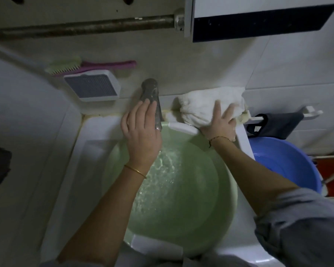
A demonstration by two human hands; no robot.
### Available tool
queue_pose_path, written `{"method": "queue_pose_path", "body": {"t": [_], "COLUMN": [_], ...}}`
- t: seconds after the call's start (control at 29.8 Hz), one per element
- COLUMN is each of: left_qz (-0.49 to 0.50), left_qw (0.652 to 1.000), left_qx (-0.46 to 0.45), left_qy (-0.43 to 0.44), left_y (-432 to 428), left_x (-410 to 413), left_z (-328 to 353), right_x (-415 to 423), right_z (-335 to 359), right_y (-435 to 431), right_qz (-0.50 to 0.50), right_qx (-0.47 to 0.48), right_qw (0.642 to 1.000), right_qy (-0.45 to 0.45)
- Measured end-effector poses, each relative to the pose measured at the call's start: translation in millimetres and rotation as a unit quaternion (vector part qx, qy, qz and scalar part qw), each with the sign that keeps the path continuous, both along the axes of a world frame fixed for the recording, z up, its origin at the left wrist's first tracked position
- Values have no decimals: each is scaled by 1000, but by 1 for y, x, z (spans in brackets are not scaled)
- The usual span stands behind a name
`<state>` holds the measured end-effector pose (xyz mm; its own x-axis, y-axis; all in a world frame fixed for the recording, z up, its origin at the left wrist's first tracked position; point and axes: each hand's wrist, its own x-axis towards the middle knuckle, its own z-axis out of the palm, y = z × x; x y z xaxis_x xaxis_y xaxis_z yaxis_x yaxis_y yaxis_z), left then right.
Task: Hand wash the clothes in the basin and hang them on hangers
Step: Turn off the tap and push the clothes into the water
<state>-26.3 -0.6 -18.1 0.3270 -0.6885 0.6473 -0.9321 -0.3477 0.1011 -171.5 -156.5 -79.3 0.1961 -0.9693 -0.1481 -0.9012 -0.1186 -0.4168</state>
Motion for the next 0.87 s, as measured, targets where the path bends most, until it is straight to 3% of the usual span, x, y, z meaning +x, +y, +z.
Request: {"method": "queue_pose_path", "body": {"t": [0.07, 0.17, 0.27, 0.44, 0.5, 0.6, 0.71, 0.77, 0.87], "left_qz": [-32, -89, -90, -97, -103, -101, -151, -198, -195], "left_qw": [999, 996, 991, 985, 984, 985, 973, 950, 895], "left_qx": [-21, 23, 81, 102, 98, 71, 83, 187, 394], "left_qy": [-20, 6, 62, 102, 105, 123, 152, 152, 77], "left_y": [6, 13, 13, 12, 11, 9, 7, 10, 22], "left_x": [-9, -21, -22, -24, -27, -31, -29, -24, -24], "left_z": [-7, -19, -28, -30, -25, -18, -13, -16, -29], "right_x": [0, -6, -13, -19, -17, -10, -15, -24, -43], "right_z": [-8, -12, -11, 3, 17, 42, 52, 46, 31], "right_y": [-7, -16, -19, -20, -17, 13, 60, 80, 89], "right_qz": [0, -5, -7, -60, -33, 84, 195, 234, 258], "right_qx": [-9, -41, -62, -114, -152, -200, -88, 53, 268], "right_qw": [1000, 999, 997, 977, 963, 922, 902, 903, 895], "right_qy": [25, 18, -54, -170, -221, -320, -374, -357, -248]}}
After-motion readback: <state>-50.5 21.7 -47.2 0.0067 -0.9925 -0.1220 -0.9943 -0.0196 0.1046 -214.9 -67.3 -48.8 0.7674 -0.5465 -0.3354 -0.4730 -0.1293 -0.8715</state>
